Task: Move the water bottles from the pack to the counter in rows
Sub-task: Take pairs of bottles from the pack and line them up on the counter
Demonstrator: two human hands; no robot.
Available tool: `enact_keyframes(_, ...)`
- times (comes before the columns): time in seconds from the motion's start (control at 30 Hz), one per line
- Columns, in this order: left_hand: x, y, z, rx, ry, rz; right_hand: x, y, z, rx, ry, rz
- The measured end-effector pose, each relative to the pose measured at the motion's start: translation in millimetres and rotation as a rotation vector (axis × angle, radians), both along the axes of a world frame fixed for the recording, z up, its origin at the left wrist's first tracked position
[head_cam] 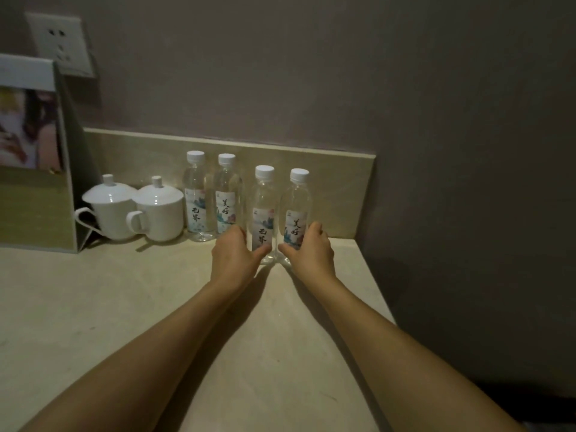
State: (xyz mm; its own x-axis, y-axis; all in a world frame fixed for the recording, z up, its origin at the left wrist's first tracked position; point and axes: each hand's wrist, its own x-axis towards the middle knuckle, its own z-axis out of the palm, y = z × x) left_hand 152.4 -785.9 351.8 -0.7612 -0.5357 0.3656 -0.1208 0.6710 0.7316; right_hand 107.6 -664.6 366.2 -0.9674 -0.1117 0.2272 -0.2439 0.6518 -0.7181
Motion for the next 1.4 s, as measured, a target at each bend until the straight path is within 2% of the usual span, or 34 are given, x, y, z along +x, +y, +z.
enact_keyframes(0.13, -4, -5, 1, -0.361, -0.083, -0.011, -7, -8, -1, -0.012, -0.011, -0.006)
enact_keyframes(0.23, -11, -8, 5, -0.494, -0.179, 0.003, -14, -13, 1, -0.01, -0.021, -0.004)
enact_keyframes(0.63, -36, -18, 14, -0.522, -0.292, 0.006, -34, -27, 2, 0.014, -0.008, -0.01)
enact_keyframes(0.8, -43, -17, 17, -0.608, -0.322, 0.042, -40, -32, 2, 0.007, -0.007, -0.01)
enact_keyframes(1.4, -50, -21, 18, -0.638, -0.351, 0.022, -53, -39, -2, 0.043, 0.022, -0.031)
